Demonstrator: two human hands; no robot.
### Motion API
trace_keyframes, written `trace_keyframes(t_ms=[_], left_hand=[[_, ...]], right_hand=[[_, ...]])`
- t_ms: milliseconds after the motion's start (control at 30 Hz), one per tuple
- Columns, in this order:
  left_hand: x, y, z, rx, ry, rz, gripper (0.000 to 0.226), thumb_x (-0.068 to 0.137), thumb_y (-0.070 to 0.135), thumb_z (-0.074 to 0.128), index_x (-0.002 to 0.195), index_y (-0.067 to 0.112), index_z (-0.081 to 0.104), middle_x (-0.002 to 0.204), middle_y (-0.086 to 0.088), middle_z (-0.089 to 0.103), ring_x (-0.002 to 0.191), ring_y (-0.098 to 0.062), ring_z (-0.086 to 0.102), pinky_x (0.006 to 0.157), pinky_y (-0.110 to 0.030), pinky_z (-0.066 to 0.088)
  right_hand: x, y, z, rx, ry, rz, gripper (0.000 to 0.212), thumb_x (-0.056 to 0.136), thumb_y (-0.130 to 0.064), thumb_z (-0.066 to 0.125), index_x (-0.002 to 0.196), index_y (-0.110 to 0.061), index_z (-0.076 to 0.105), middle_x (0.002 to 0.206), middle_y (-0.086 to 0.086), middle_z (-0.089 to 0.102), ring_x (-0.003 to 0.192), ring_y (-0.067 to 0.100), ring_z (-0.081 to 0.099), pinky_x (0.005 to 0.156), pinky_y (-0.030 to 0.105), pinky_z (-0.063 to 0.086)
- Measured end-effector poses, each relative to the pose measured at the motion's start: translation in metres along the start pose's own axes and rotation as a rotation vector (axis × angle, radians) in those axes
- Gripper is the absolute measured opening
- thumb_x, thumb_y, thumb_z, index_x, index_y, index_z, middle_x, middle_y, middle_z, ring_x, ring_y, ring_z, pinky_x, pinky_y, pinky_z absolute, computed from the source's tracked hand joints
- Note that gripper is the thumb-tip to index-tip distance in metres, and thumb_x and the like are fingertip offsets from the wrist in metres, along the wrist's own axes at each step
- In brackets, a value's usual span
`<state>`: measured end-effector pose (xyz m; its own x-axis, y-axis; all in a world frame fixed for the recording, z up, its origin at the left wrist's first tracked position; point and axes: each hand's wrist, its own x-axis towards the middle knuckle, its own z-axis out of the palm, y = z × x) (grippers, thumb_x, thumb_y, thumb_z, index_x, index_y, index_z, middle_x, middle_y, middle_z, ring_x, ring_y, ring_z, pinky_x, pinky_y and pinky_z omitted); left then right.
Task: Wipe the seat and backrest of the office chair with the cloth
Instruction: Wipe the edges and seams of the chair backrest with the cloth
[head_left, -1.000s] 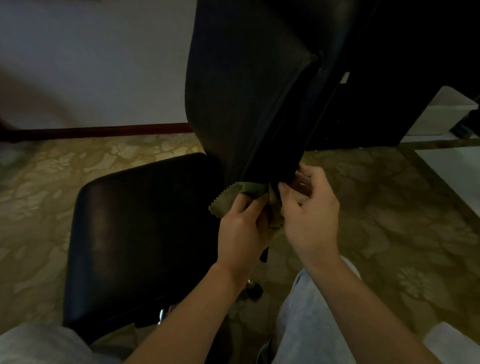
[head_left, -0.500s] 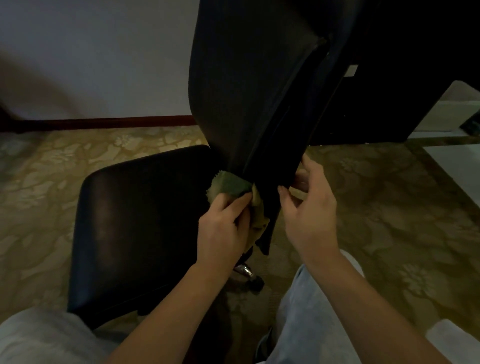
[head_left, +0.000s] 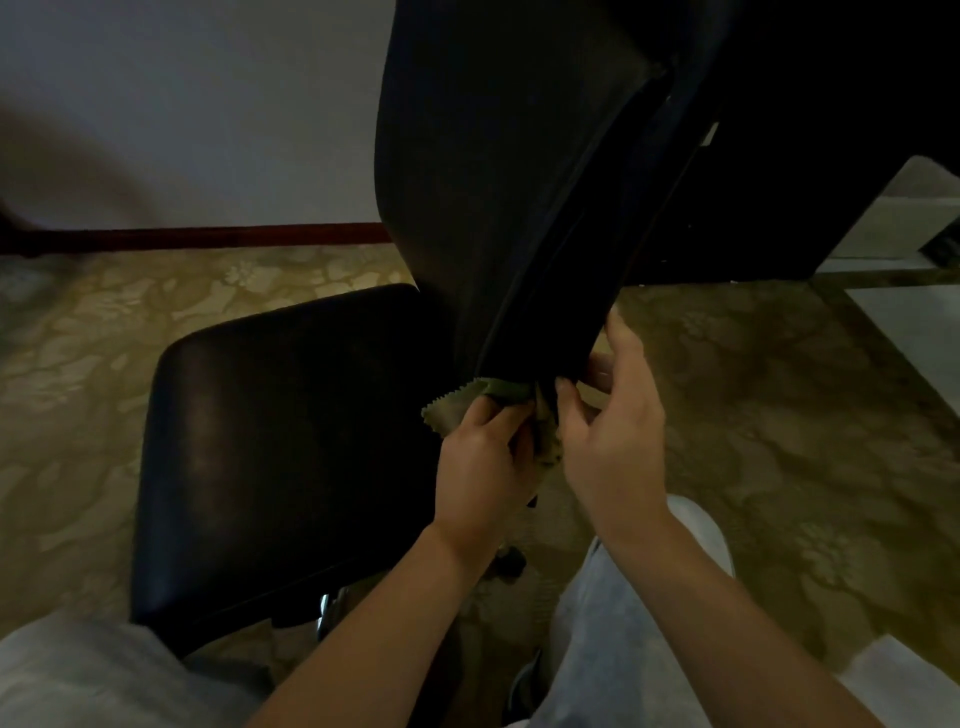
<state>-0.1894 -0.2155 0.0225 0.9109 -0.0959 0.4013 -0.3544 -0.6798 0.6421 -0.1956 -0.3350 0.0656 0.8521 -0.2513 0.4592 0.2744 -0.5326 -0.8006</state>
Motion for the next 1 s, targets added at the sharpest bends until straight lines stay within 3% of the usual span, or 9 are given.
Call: trace_keyframes(t_ms=[100, 200, 333, 433, 600, 800, 900, 1000], left_hand=[[0.0, -0.006, 0.0, 0.046, -0.067, -0.029, 0.018, 0.093, 0.008, 0.065, 0.102, 0.015, 0.079, 0.102, -0.007, 0.071, 0.078, -0.021, 0.068, 0.064, -0.028, 0.056], [0.001, -0.007, -0.005, 0.059, -0.101, -0.026, 0.02, 0.094, 0.009, 0.065, 0.106, 0.015, 0.079, 0.106, -0.006, 0.072, 0.085, -0.02, 0.068, 0.071, -0.031, 0.058], [-0.004, -0.007, -0.019, 0.025, -0.058, -0.021, 0.026, 0.095, 0.01, 0.066, 0.118, 0.017, 0.075, 0.115, -0.005, 0.069, 0.095, -0.017, 0.068, 0.079, -0.012, 0.048], [-0.006, -0.003, -0.028, -0.013, 0.02, -0.024, 0.029, 0.094, 0.01, 0.069, 0.121, 0.015, 0.073, 0.112, -0.004, 0.068, 0.093, -0.015, 0.067, 0.08, -0.01, 0.045], [0.006, 0.007, -0.021, -0.056, 0.056, 0.012, 0.027, 0.094, 0.012, 0.067, 0.12, 0.015, 0.074, 0.114, -0.004, 0.069, 0.097, -0.011, 0.065, 0.086, -0.003, 0.042], [0.001, 0.003, 0.003, -0.07, 0.06, -0.029, 0.025, 0.095, 0.018, 0.059, 0.112, 0.016, 0.077, 0.11, -0.004, 0.07, 0.091, -0.013, 0.067, 0.079, -0.015, 0.051], [-0.007, -0.007, 0.012, -0.031, 0.024, -0.083, 0.019, 0.094, 0.01, 0.066, 0.108, 0.013, 0.078, 0.107, -0.005, 0.071, 0.086, -0.017, 0.069, 0.073, -0.016, 0.049], [-0.013, -0.015, 0.013, -0.002, -0.051, -0.132, 0.02, 0.095, 0.009, 0.065, 0.108, 0.015, 0.078, 0.11, -0.004, 0.072, 0.087, -0.016, 0.069, 0.073, -0.008, 0.042]], right_hand=[[0.0, 0.0, 0.0, -0.002, 0.001, -0.012, 0.069, 0.095, -0.006, 0.064, 0.155, -0.02, 0.032, 0.121, -0.002, 0.056, 0.109, 0.01, 0.06, 0.086, 0.023, 0.056], [-0.001, 0.0, 0.0, -0.006, 0.006, -0.027, 0.069, 0.096, -0.007, 0.064, 0.155, -0.02, 0.031, 0.121, -0.003, 0.055, 0.109, 0.01, 0.06, 0.086, 0.024, 0.056], [-0.001, 0.002, 0.001, -0.007, 0.006, -0.034, 0.071, 0.095, -0.007, 0.063, 0.156, -0.02, 0.029, 0.123, -0.004, 0.053, 0.108, 0.013, 0.06, 0.086, 0.03, 0.057], [-0.001, 0.003, 0.001, -0.002, 0.006, -0.031, 0.071, 0.095, -0.007, 0.063, 0.156, -0.02, 0.029, 0.124, -0.005, 0.052, 0.109, 0.014, 0.06, 0.087, 0.033, 0.057], [0.0, 0.002, 0.0, 0.01, 0.0, -0.013, 0.07, 0.095, -0.006, 0.064, 0.155, -0.021, 0.031, 0.121, -0.004, 0.056, 0.109, 0.011, 0.06, 0.089, 0.029, 0.055], [0.0, 0.002, -0.001, 0.005, -0.004, 0.014, 0.067, 0.096, -0.008, 0.063, 0.154, -0.023, 0.033, 0.116, -0.001, 0.06, 0.107, 0.008, 0.061, 0.086, 0.015, 0.052], [0.0, 0.001, 0.0, -0.022, 0.005, 0.008, 0.068, 0.096, -0.009, 0.064, 0.155, -0.024, 0.032, 0.118, -0.004, 0.058, 0.109, 0.008, 0.06, 0.088, 0.018, 0.053], [-0.001, 0.001, 0.001, -0.028, 0.013, 0.004, 0.068, 0.096, -0.01, 0.063, 0.155, -0.023, 0.032, 0.118, -0.004, 0.058, 0.109, 0.008, 0.06, 0.089, 0.021, 0.054]])
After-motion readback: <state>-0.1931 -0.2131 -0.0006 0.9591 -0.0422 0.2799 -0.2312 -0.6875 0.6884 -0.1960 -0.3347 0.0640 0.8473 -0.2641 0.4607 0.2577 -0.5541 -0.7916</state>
